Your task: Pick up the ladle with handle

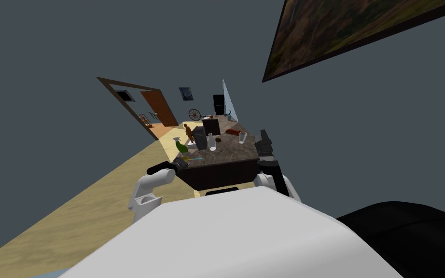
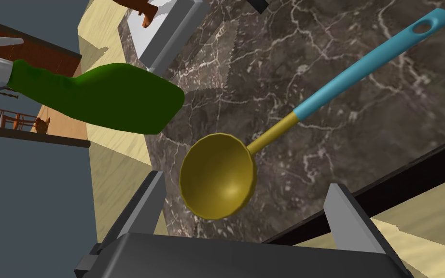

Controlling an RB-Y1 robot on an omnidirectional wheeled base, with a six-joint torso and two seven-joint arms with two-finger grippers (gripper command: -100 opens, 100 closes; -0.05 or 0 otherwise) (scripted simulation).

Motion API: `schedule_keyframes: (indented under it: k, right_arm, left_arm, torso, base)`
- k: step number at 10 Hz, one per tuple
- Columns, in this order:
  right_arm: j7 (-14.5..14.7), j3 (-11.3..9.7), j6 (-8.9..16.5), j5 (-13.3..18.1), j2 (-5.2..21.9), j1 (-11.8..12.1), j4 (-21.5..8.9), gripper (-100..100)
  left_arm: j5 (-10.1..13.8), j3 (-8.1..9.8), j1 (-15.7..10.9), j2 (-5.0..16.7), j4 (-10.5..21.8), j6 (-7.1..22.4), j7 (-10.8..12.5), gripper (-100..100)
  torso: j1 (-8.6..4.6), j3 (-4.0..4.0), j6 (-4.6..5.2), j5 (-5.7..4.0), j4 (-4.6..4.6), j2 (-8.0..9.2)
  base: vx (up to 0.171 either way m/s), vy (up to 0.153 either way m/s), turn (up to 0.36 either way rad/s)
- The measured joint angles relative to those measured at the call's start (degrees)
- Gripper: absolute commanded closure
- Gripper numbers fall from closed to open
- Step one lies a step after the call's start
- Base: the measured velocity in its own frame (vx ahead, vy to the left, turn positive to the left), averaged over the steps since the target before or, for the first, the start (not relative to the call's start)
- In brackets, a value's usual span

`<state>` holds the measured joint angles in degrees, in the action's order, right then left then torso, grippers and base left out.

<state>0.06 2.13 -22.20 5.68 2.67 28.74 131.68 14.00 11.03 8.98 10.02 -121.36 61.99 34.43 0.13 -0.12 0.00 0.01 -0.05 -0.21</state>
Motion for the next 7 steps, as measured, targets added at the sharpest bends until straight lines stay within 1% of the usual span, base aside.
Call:
schedule_keyframes:
  k: [2, 7]
  right_arm:
    - [0.0, 0.0, 0.0, 0.0, 0.0, 0.0, 0.0, 0]
    - [0.0, 0.0, 0.0, 0.0, 0.0, 0.0, 0.0, 0]
  left_arm:
    - [0.6, -0.04, -1.5, 0.2, 0.7, 3.6, 0.9, -100]
    - [2.2, -0.16, -4.1, 0.8, 1.8, 11.2, 2.6, -100]
  torso:
    - [0.03, 0.0, 0.0, 0.01, 0.0, 0.0]
    - [0.0, 0.03, 0.0, 0.0, 0.01, 0.05]
  base:
    - [0.041, 0.028, 0.029]
    - [0.036, 0.023, 0.035]
